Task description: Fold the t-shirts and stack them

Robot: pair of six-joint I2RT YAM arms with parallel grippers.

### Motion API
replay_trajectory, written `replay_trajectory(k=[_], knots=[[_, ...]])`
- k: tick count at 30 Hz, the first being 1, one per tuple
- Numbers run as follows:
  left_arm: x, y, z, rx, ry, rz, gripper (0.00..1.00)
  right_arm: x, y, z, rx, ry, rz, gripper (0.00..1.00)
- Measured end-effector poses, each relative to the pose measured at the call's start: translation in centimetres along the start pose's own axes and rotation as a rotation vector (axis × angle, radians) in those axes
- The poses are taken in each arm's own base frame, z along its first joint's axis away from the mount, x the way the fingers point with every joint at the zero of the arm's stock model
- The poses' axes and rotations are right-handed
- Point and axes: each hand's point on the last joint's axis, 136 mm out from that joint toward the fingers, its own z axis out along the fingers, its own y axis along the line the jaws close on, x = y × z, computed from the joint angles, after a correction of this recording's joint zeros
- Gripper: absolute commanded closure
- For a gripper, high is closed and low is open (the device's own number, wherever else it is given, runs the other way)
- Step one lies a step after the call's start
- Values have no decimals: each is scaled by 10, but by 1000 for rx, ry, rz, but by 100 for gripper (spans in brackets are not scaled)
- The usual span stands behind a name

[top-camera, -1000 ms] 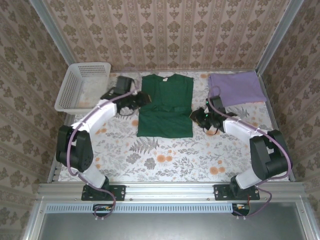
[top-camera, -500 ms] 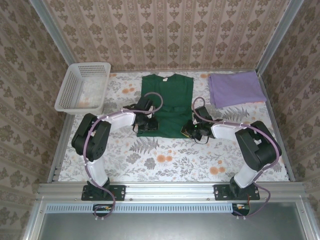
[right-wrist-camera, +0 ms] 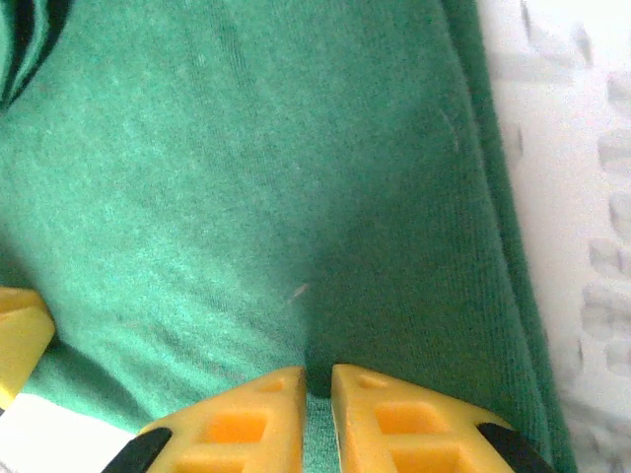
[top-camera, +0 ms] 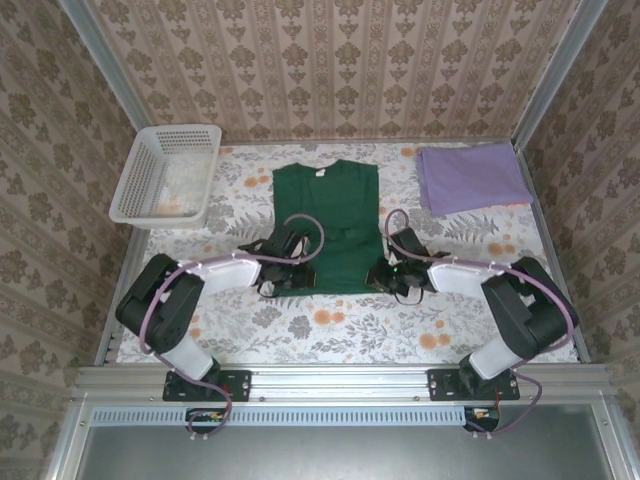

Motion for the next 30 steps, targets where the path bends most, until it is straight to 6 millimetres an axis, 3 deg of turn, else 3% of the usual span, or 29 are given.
replay_trajectory(k=[4, 6, 11, 16, 23, 30], knots=[[21, 2, -9, 9, 3, -7, 72, 29, -3, -10, -17, 19, -1, 74], [26, 4, -14, 4, 5, -16, 65, 37, -4, -17, -16, 18, -2, 73], [30, 16, -31, -5, 13, -84, 60, 28, 1, -41, -18, -72, -8, 72], [5, 28, -47, 53, -38, -213, 55, 8, 21, -47, -5, -112, -37, 75], [-49, 40, -67, 130, -146, -338, 51, -19, 50, -17, 32, -84, -66, 78], [-63, 50, -61, 158, -174, -442, 46, -33, 55, 7, 79, -71, -78, 78]])
